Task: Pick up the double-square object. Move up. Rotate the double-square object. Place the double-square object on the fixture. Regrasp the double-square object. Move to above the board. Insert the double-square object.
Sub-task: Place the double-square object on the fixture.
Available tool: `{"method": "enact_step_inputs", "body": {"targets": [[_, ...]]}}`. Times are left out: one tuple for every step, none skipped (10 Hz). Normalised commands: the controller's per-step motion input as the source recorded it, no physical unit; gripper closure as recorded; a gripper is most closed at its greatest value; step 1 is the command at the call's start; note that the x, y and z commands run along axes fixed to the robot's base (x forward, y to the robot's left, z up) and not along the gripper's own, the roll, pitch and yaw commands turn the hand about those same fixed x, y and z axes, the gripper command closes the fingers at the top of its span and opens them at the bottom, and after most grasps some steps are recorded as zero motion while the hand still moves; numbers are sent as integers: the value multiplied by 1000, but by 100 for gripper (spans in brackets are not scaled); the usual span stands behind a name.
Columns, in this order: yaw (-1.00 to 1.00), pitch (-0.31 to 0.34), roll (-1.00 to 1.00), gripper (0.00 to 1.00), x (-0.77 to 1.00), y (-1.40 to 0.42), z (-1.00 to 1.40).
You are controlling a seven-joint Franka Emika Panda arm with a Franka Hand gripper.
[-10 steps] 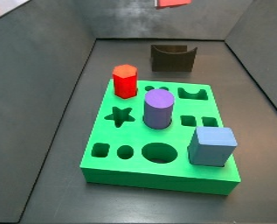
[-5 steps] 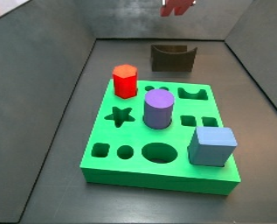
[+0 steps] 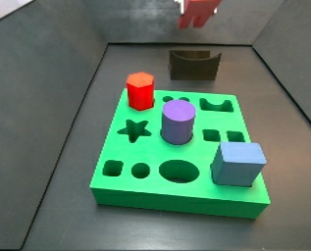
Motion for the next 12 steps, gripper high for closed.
{"method": "enact_step_inputs", "body": {"targets": [[-106,209,-759,100,158,135,-1000],[-151,177,-543,100,166,137,-1000],[-176,144,-378,100,172,142,-1000],[-188,100,-231,100,182,133,-1000],[-189,74,-197,100,187,136,-1000],[-180,28,-180,100,166,119,-834],[-167,8,-175,100,137,97,-641],[-133,-9,-139,100,111,97,-417],[-116,-28,-118,100,97,116,-374],[-92,-37,-110,100,79,121,-360],[-69,-37,-110,100,79,119,-359],[-51,-36,-110,100,80,116,-358]]}}
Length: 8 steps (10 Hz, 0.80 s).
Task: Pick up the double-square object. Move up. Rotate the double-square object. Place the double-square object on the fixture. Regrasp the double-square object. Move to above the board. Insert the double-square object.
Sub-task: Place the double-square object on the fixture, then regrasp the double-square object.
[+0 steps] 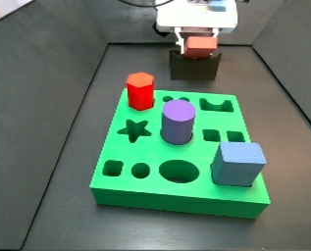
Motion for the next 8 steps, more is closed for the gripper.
{"method": "enact_step_inputs", "body": {"targets": [[0,0,0,100,0,-500,-167],[0,0,0,0,0,0,0],[28,-27,-12,0,0,0,1000],[34,-18,-6,0,-11,1,1000],[39,-5,5,0,-23,1,1000],[41,16,31,0,-30,-4,1000],[37,38,41,0,-36,-2,1000],[29,61,44,0,-38,3,924]]}}
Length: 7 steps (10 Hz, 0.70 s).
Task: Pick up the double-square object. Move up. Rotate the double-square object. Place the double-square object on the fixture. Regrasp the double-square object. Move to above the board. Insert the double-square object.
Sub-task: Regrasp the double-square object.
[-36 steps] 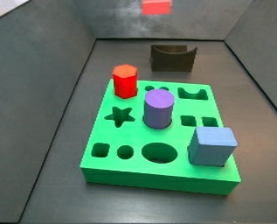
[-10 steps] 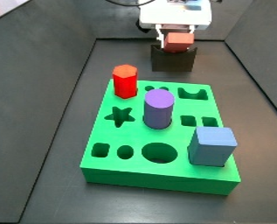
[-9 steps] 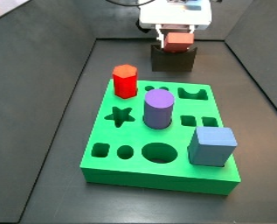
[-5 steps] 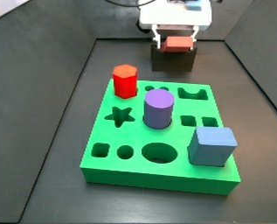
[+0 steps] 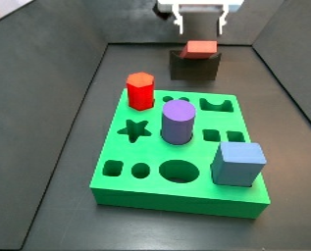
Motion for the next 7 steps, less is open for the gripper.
{"method": "enact_step_inputs", "body": {"targets": [[19,79,49,0,-31,6,747],[3,89,46,0,-27,2,505],[-11,89,39,0,-22,6,325],[18,90,1000,0,10,-1000,943],[17,89,1000,0,10,-1000,901],[16,79,1000,0,-21,-1000,870],[15,72,1000,0,-59,-1000,826]]}}
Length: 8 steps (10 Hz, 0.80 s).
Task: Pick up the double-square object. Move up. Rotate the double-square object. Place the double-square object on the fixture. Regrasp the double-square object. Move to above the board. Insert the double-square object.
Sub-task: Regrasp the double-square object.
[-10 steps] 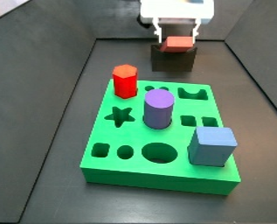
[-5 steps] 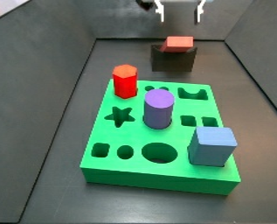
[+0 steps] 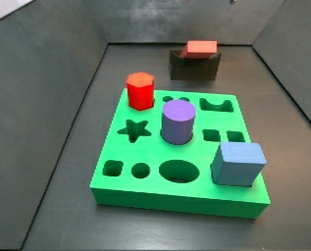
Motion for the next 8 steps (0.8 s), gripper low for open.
{"method": "enact_step_inputs", "body": {"targets": [[14,66,1000,0,-66,-780,551],[13,65,1000,0,-58,-658,398],[12,63,1000,0,-41,-464,167],[12,59,1000,0,-15,-200,42],[11,58,1000,0,-23,-8,33],[11,56,1000,0,-21,-8,19],[12,52,1000,0,-7,-37,11],[12,51,1000,0,-9,-27,16]]}}
